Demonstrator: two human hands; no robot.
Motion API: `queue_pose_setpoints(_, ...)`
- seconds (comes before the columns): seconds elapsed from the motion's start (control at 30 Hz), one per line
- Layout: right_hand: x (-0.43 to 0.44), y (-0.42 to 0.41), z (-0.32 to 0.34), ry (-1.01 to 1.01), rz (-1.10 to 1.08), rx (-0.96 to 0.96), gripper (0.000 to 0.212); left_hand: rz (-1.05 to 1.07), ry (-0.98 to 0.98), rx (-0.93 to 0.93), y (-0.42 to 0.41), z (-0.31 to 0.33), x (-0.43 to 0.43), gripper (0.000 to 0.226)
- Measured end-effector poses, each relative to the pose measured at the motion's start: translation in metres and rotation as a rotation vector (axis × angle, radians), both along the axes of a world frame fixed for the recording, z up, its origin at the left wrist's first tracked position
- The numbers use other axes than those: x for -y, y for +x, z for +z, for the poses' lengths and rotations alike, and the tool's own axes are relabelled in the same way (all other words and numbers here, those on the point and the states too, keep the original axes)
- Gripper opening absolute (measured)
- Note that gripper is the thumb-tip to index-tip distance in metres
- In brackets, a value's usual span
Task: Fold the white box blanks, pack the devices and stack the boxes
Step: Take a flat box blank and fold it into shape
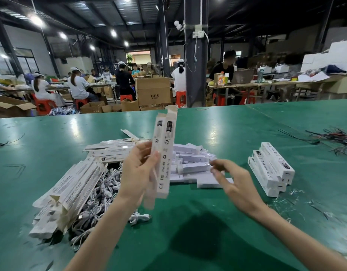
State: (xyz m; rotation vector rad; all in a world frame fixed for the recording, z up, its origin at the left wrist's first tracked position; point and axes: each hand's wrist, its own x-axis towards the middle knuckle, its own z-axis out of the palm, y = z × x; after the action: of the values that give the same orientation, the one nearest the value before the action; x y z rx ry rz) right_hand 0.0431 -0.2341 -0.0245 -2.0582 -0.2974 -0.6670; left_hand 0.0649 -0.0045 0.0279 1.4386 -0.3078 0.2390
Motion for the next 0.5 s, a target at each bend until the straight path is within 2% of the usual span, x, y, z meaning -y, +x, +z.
queue_pose_setpoints(0.03,-0.006,-0.003,0.0,0.136,0.144,-0.152,0.017,-0.087,-0.081,-0.102,-0.002,-0.003,0.006,0.019)
queue_pose_setpoints(0.13,-0.024,-0.009,-0.008,0.6,0.51,-0.543,0.04,-0.198,-0.102,-0.255,-0.011,-0.026,0.026,0.025)
queue_pose_setpoints(0.23,-0.041,-0.017,-0.02,0.944,0.721,-0.75,0.039,-0.249,-0.129,-0.272,-0.021,-0.048,0.045,0.026)
queue_pose_setpoints(0.3,-0.045,-0.019,-0.026,1.032,0.741,-0.796,0.038,-0.233,-0.151,-0.279,-0.023,-0.054,0.049,0.026)
queue_pose_setpoints(0.37,-0.046,-0.018,-0.028,1.017,0.711,-0.789,0.04,-0.26,-0.169,-0.287,-0.023,-0.056,0.049,0.026)
queue_pose_setpoints(0.5,-0.051,-0.015,-0.032,0.962,0.555,-0.7,0.04,-0.268,-0.027,-0.237,-0.023,-0.06,0.051,0.032)
